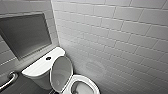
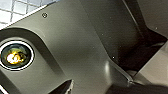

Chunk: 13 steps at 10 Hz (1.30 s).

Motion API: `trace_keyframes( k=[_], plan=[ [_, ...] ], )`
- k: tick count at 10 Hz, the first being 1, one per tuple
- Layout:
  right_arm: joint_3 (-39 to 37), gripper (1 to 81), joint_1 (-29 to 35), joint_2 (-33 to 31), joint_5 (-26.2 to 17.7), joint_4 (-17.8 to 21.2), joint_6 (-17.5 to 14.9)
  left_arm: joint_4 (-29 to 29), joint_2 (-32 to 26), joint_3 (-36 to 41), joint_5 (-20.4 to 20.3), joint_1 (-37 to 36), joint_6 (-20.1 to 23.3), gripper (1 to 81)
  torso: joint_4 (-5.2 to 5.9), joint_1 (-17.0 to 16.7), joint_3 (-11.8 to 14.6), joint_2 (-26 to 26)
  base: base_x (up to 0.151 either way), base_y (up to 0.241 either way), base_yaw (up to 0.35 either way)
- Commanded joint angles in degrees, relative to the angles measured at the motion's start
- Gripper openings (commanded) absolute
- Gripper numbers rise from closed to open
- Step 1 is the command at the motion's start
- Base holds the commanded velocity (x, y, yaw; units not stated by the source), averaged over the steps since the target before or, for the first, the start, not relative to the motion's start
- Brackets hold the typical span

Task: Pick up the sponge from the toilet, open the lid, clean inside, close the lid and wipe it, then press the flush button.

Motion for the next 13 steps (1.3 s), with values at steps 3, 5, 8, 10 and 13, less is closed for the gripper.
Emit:
trace_keyframes(
  k=[3, 5, 8, 10, 13],
  plan=[
    [0.53, 1.0, 16.26, -4.48, -9.04, 2.91, -0.06, -0.88, -0.14, 0.52, 4.19, -1.25, 0.05, 81.1, 0.00, 0.00, 0.00, 0.00, 0.000, 0.000, 0.000],
    [-4.82, 1.0, 22.76, -1.06, -15.88, 5.55, 0.56, -0.79, 0.48, 0.51, 4.01, -1.34, 0.05, 81.1, 0.00, 0.00, 0.00, 0.00, 0.000, 0.000, 0.000],
    [-10.82, 1.0, 28.40, 2.38, -20.48, 6.87, 1.00, -0.88, 0.66, 0.08, 3.75, -1.25, -0.12, 81.1, 0.00, 0.00, -0.02, 0.02, 0.000, 0.000, 0.000],
    [-12.31, 1.0, 29.46, 3.61, -20.64, 7.05, 1.26, -0.79, 0.92, 0.08, 3.75, -1.34, -0.12, 81.1, 5.88, 0.00, -0.05, 0.02, 0.000, 0.000, 0.000],
    [-12.92, 1.0, 32.70, 4.49, -21.51, 6.96, 1.26, -0.79, 1.19, 0.08, 3.75, -1.25, -0.12, 81.1, 10.60, 0.02, -0.07, 0.05, 0.000, 0.000, 0.000]
  ],
)
